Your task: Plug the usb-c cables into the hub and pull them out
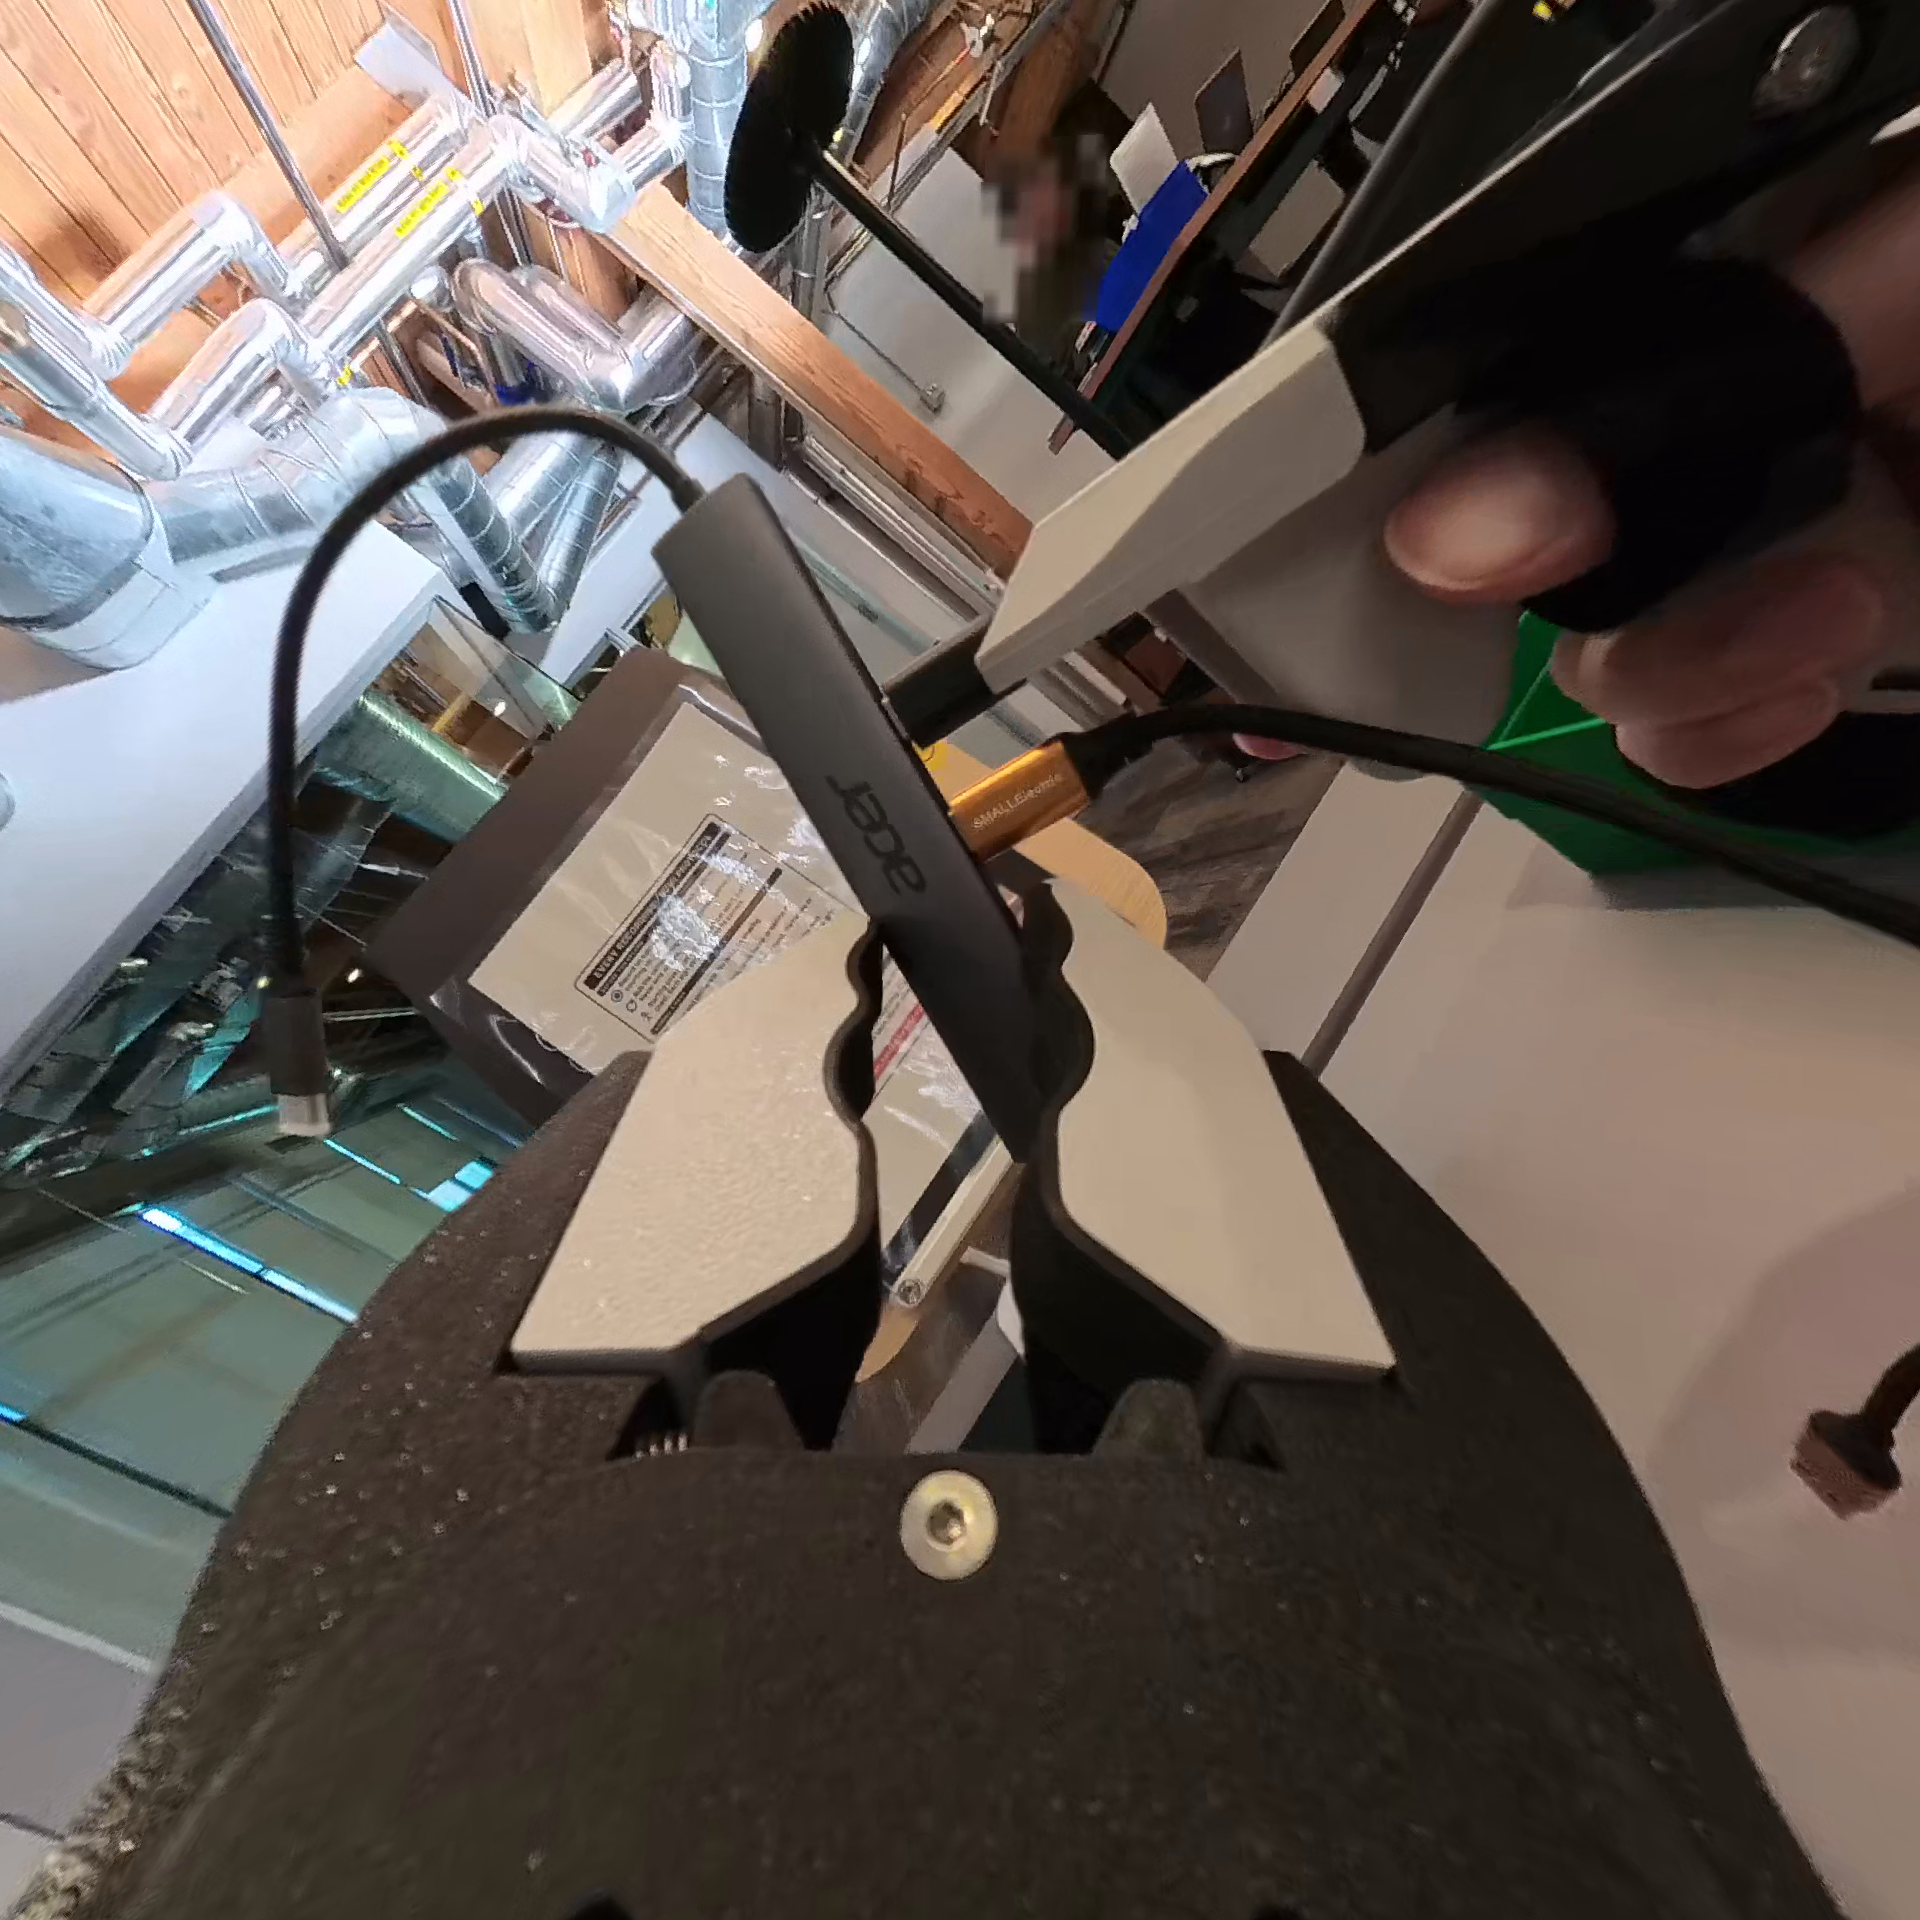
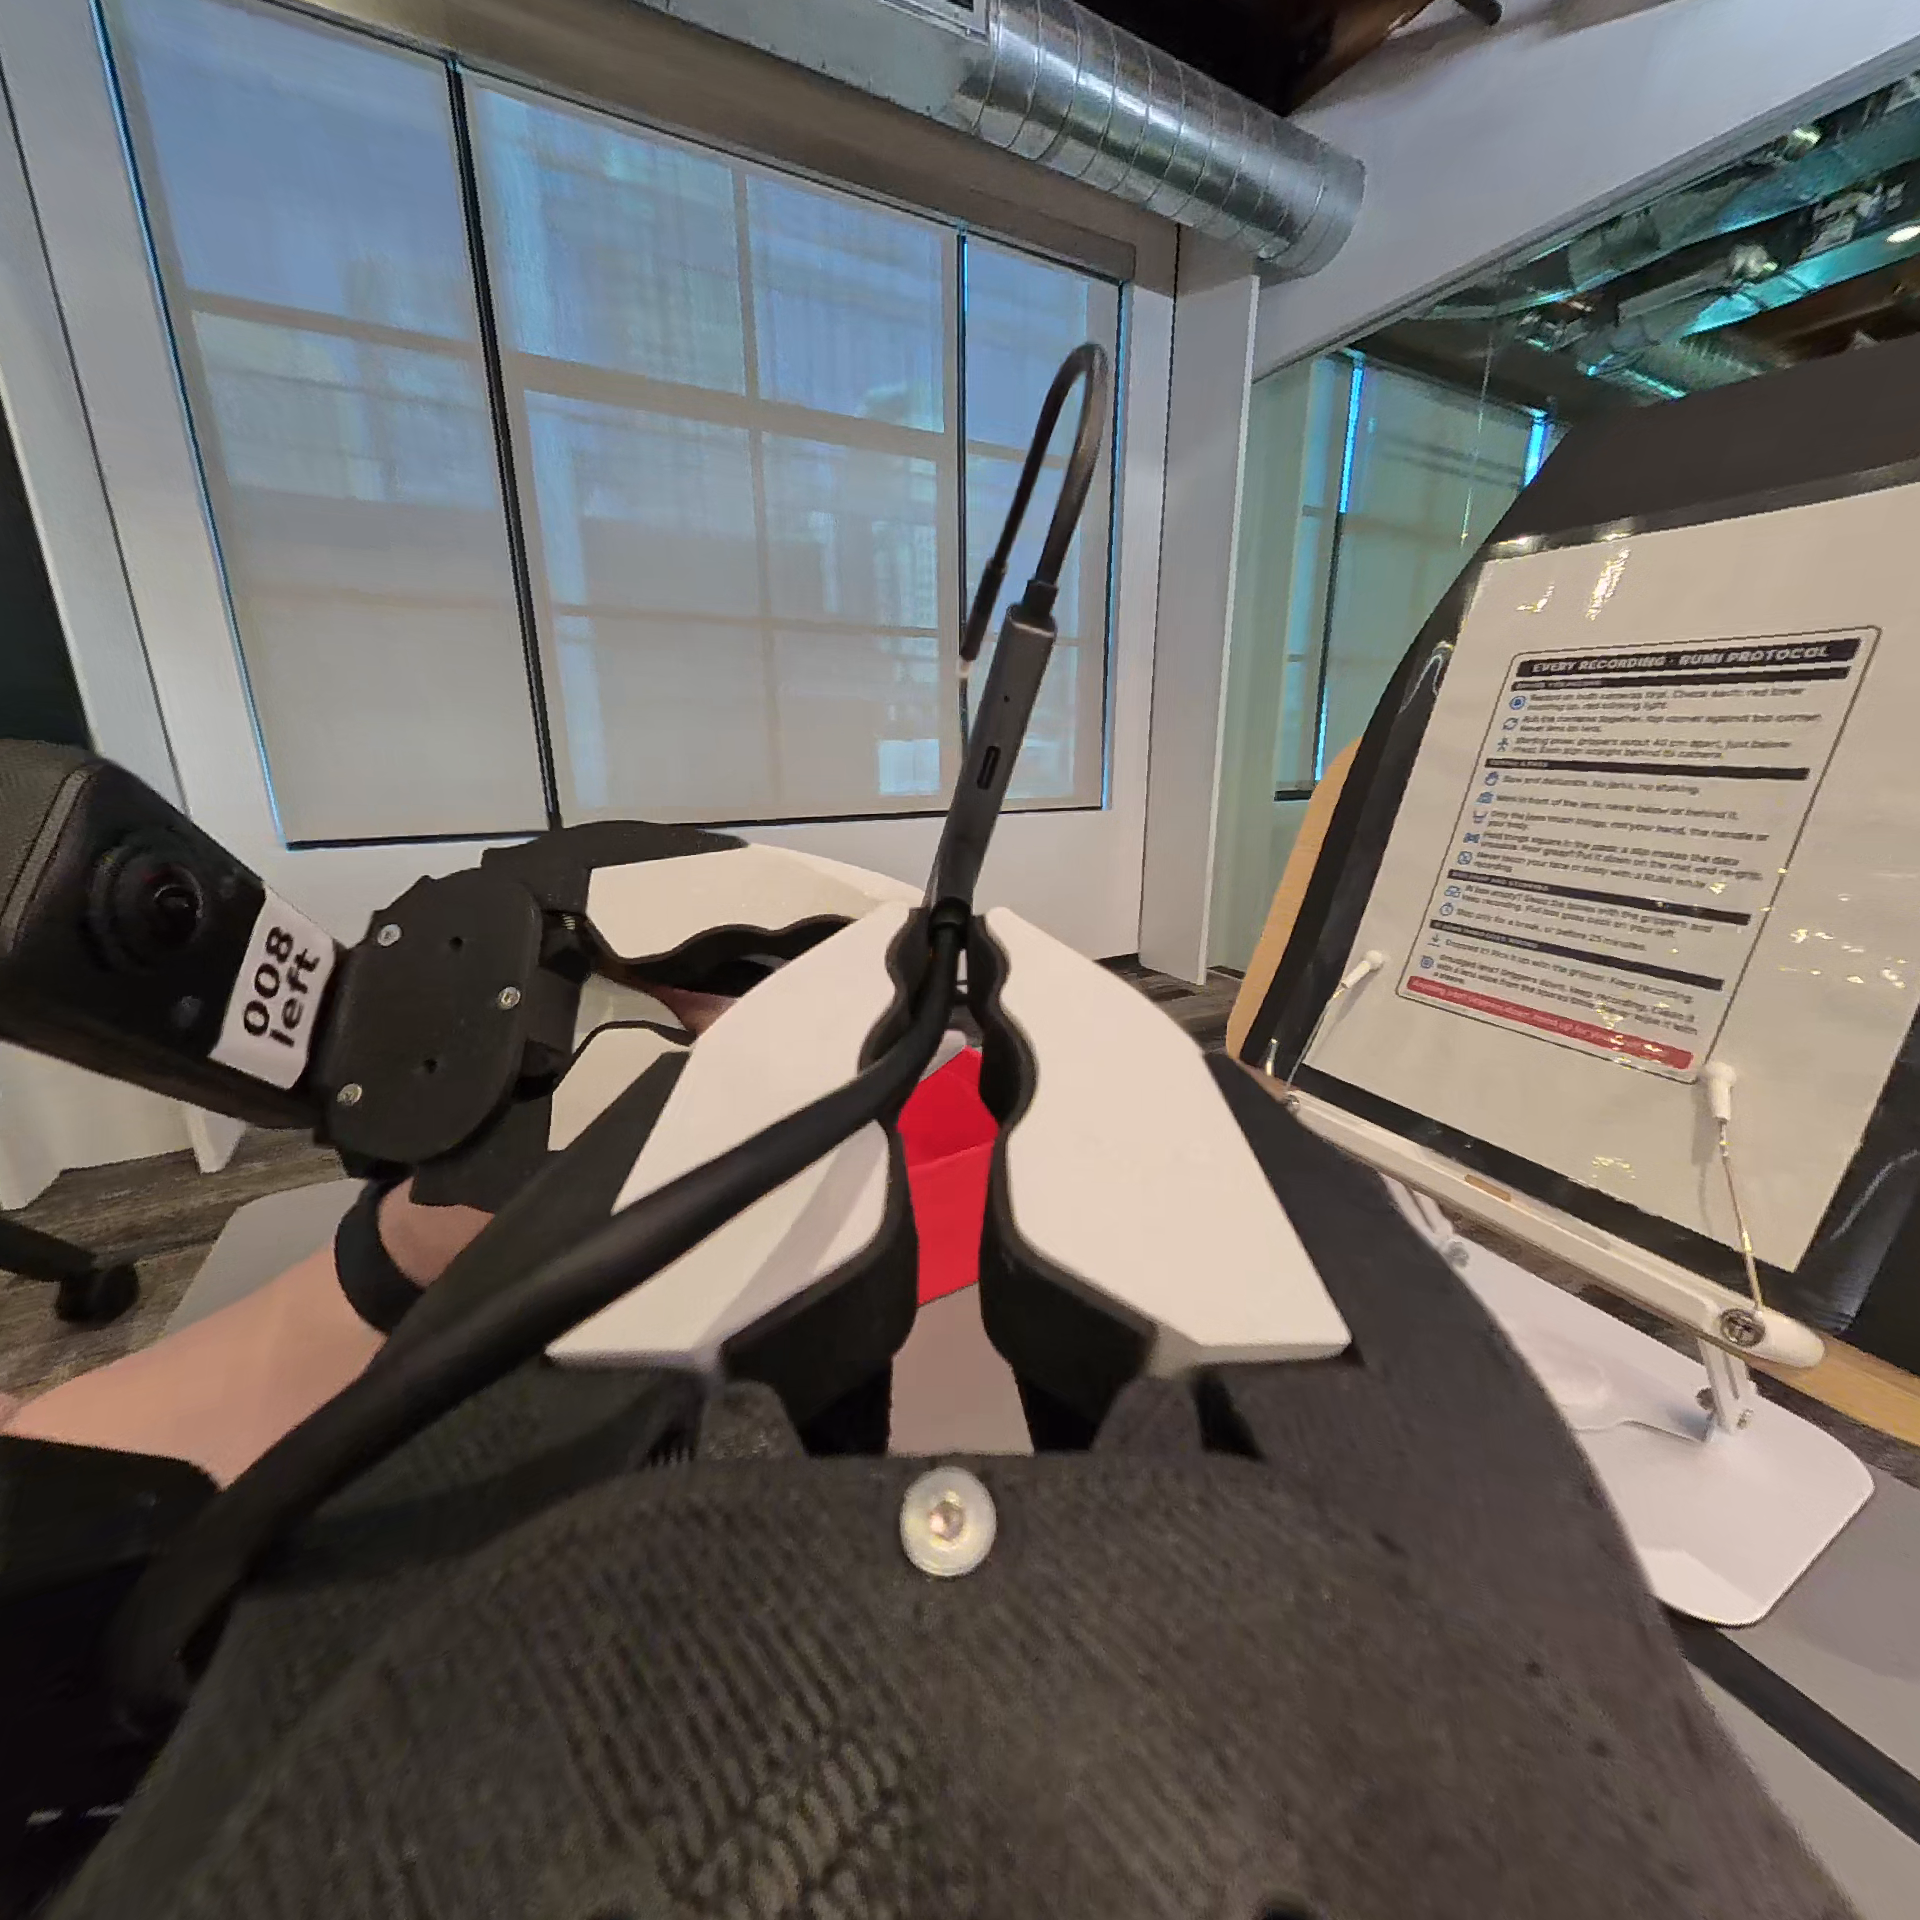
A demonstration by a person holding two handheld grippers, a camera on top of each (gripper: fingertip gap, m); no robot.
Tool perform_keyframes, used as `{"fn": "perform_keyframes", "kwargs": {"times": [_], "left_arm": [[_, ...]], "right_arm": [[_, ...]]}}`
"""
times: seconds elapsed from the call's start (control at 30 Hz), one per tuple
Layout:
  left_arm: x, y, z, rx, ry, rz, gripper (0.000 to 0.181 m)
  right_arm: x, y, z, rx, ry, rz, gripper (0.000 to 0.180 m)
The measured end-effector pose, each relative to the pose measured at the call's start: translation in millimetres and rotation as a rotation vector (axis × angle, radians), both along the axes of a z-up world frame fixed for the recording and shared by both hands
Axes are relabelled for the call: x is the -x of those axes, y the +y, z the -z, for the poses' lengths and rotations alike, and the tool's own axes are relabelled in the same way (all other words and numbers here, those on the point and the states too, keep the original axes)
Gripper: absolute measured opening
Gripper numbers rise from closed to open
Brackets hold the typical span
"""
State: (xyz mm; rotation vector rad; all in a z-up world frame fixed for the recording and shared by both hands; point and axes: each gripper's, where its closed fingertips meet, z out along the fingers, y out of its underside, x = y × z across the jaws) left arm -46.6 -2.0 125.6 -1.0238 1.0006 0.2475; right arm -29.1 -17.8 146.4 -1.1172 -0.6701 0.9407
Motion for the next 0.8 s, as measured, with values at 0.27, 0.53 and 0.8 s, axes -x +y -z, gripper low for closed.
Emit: {"fn": "perform_keyframes", "kwargs": {"times": [0.27, 0.53, 0.8], "left_arm": [[0.8, -2.4, 0.2, -0.020, 0.027, 0.003, 0.025], [3.4, 1.6, -1.4, -0.025, 0.020, -0.007, 0.025], [29.9, 12.4, -10.1, 0.134, -0.134, 0.049, 0.023]], "right_arm": [[0.6, -0.5, 0.9, 0.009, -0.003, -0.008, 0.008], [0.7, 1.9, 0.4, 0.020, 0.011, -0.004, 0.008], [17.8, -0.2, 11.8, -0.072, -0.135, 0.004, 0.023]]}}
